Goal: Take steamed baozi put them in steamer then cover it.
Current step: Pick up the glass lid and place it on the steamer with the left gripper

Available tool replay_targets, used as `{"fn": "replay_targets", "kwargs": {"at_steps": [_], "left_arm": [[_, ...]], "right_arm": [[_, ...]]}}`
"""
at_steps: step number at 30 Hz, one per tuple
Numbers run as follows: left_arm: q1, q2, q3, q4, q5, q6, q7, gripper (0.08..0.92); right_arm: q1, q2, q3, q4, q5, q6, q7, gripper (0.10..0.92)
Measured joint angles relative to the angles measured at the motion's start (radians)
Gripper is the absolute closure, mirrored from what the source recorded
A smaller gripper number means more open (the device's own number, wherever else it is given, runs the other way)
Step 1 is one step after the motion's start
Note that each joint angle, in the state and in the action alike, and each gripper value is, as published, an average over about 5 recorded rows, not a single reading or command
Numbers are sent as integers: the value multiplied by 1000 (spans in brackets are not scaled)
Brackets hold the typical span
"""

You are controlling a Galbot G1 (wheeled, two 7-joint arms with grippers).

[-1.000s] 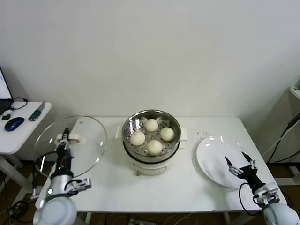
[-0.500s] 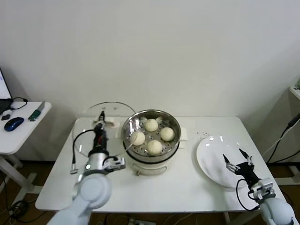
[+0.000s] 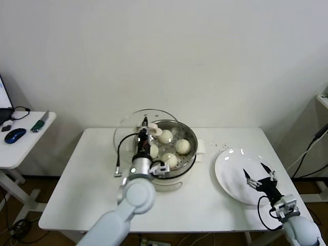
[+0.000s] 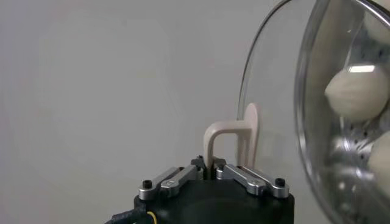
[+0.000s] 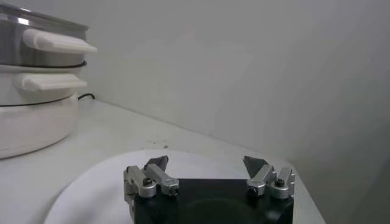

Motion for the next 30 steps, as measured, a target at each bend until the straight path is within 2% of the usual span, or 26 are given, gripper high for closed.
{"fn": "replay_targets", "kwargs": {"at_steps": [12, 30], "left_arm": [[-27, -124, 35, 125, 33, -1, 10, 853], [-59, -170, 64, 218, 2, -1, 15, 853]], "right_arm": [[-6, 11, 14, -2, -13, 4, 1, 203], [-6, 20, 23, -14, -25, 10, -2, 203]]}}
